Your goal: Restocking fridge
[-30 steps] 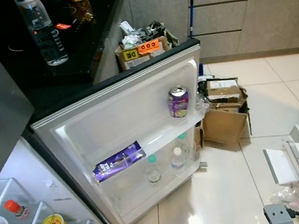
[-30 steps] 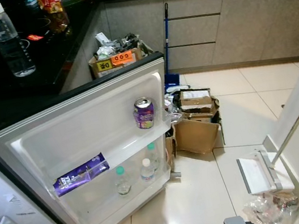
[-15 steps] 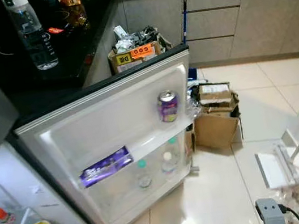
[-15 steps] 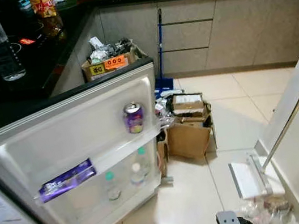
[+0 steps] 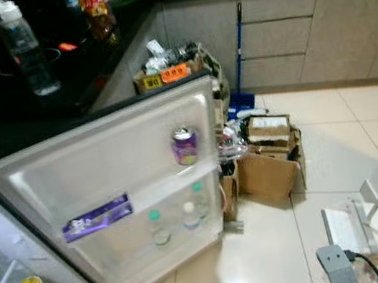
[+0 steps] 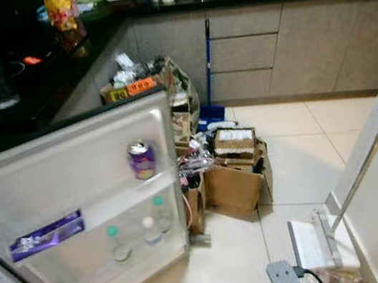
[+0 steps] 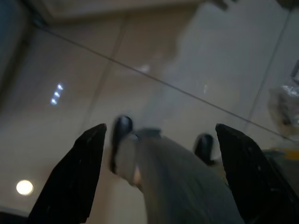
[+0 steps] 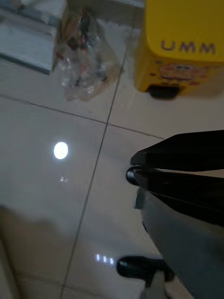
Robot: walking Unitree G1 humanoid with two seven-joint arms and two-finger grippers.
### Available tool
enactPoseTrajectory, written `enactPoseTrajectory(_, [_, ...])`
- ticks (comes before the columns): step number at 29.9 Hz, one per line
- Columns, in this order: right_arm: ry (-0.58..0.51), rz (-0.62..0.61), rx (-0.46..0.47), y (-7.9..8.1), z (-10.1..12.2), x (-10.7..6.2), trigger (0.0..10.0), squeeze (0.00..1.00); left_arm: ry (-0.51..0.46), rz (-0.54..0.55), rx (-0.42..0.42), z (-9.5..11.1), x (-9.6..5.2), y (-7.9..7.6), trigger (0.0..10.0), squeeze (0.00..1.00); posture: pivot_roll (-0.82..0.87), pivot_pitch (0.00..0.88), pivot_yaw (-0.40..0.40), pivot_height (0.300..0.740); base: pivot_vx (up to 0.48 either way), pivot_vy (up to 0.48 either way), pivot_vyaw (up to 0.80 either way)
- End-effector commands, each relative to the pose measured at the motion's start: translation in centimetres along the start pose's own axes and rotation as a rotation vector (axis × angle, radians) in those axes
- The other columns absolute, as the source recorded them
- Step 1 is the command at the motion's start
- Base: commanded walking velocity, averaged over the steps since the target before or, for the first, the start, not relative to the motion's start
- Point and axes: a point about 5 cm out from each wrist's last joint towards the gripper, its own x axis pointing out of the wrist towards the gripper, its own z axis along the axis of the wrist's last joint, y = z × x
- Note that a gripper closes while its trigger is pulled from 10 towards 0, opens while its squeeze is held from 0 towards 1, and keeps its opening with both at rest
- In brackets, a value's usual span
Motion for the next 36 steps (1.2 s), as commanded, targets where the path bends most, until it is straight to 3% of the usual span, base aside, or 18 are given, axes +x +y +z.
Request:
enactPoseTrajectory(1, [-0.016, 0.050, 0.028, 0.24, 0.35, 0.05, 10.0, 0.00, -0.001, 0.007, 0.005, 0.13, -0.01, 0.17, 10.0, 0.00, -0.04, 0.000, -0.013, 0.740, 0.000, -0.480, 0.00])
enactPoseTrajectory(23, [-0.005, 0.124, 0.013, -0.35, 0.55, -0.15, 10.0, 0.00, 0.004, 0.001, 0.008, 0.06, 0.14, -0.32, 10.0, 0.00, -0.05, 0.000, -0.029, 0.740, 0.000, -0.474, 0.67])
enactPoseTrajectory(36, [-0.017, 0.125, 0.023, -0.57, 0.77, -0.18, 10.0, 0.00, 0.004, 0.023, 0.000, 0.04, 0.12, -0.15, 10.0, 0.00, -0.06, 0.000, -0.022, 0.740, 0.000, 0.000, 0.67])
